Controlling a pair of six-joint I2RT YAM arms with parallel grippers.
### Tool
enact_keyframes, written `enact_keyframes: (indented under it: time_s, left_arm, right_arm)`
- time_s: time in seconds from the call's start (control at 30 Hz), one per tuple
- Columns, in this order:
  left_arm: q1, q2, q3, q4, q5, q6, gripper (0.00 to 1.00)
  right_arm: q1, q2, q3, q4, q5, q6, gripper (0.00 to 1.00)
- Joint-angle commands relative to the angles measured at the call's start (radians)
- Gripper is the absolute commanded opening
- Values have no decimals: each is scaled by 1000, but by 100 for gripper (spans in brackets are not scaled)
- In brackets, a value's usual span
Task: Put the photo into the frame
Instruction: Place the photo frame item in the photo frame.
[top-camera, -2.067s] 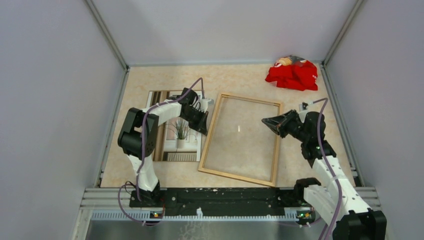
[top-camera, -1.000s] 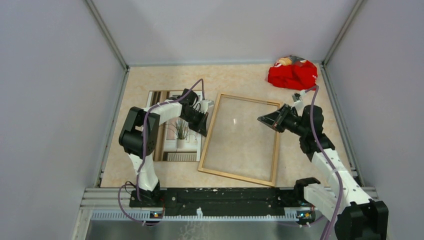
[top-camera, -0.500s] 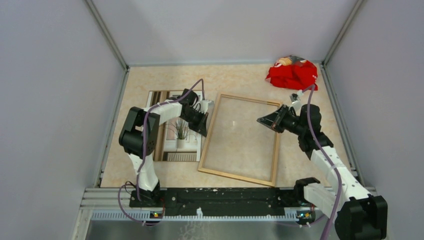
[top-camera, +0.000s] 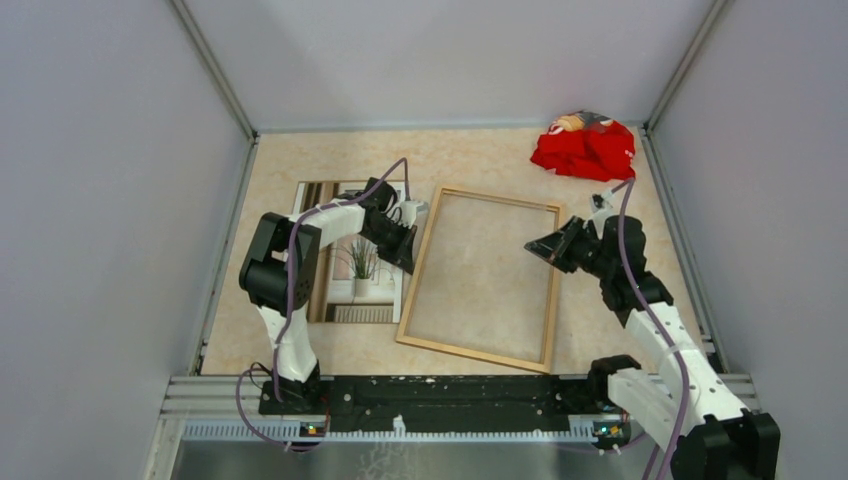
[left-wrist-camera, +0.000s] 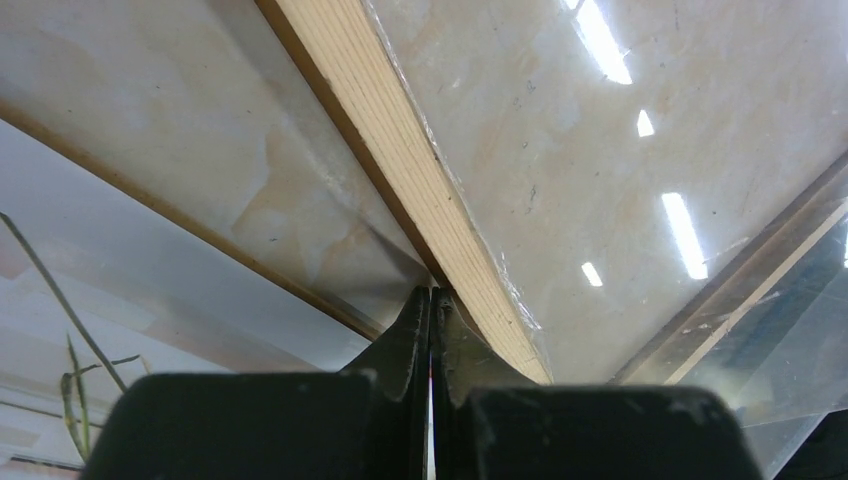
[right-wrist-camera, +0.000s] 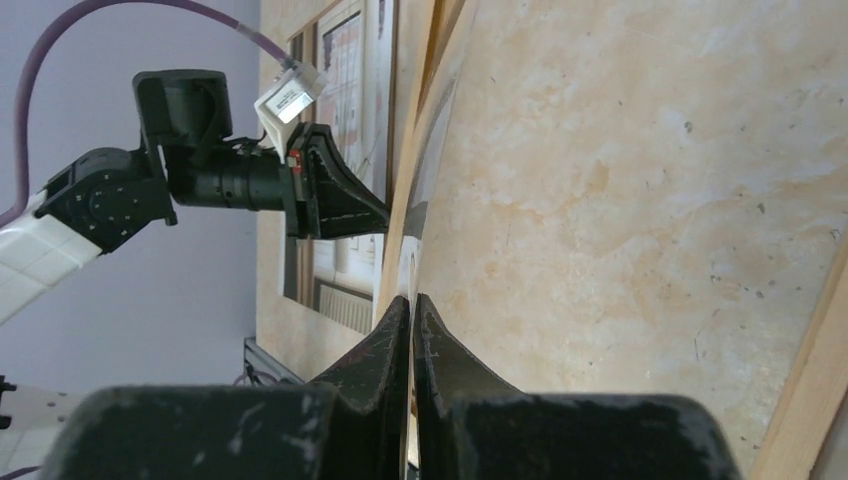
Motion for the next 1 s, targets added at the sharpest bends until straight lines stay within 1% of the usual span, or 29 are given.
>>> enact_keyframes:
  time_s: [0.0, 0.2, 0.47, 0.6, 0.8, 0.97]
  left_arm:
    - [-3, 8, 33, -15, 1, 13, 0]
    - [-2, 10, 32, -17, 0, 16, 0]
    - [-3, 16, 40, -20, 3, 16, 0]
    - [-1, 16, 40, -24, 0, 16, 0]
    - [-2, 18, 39, -24, 0, 18, 0]
    - [-2, 21, 45, -28, 0, 17, 0]
  right_arm:
    - [11, -13, -14, 13, 60, -43, 0]
    - [10, 4, -60, 59, 70, -56, 0]
    - [10, 23, -74, 57, 86, -75, 0]
    - [10, -5, -94, 95, 58, -70, 0]
    - [11, -93, -108, 160, 20, -68, 0]
    - [11, -92, -107, 202, -24, -79, 0]
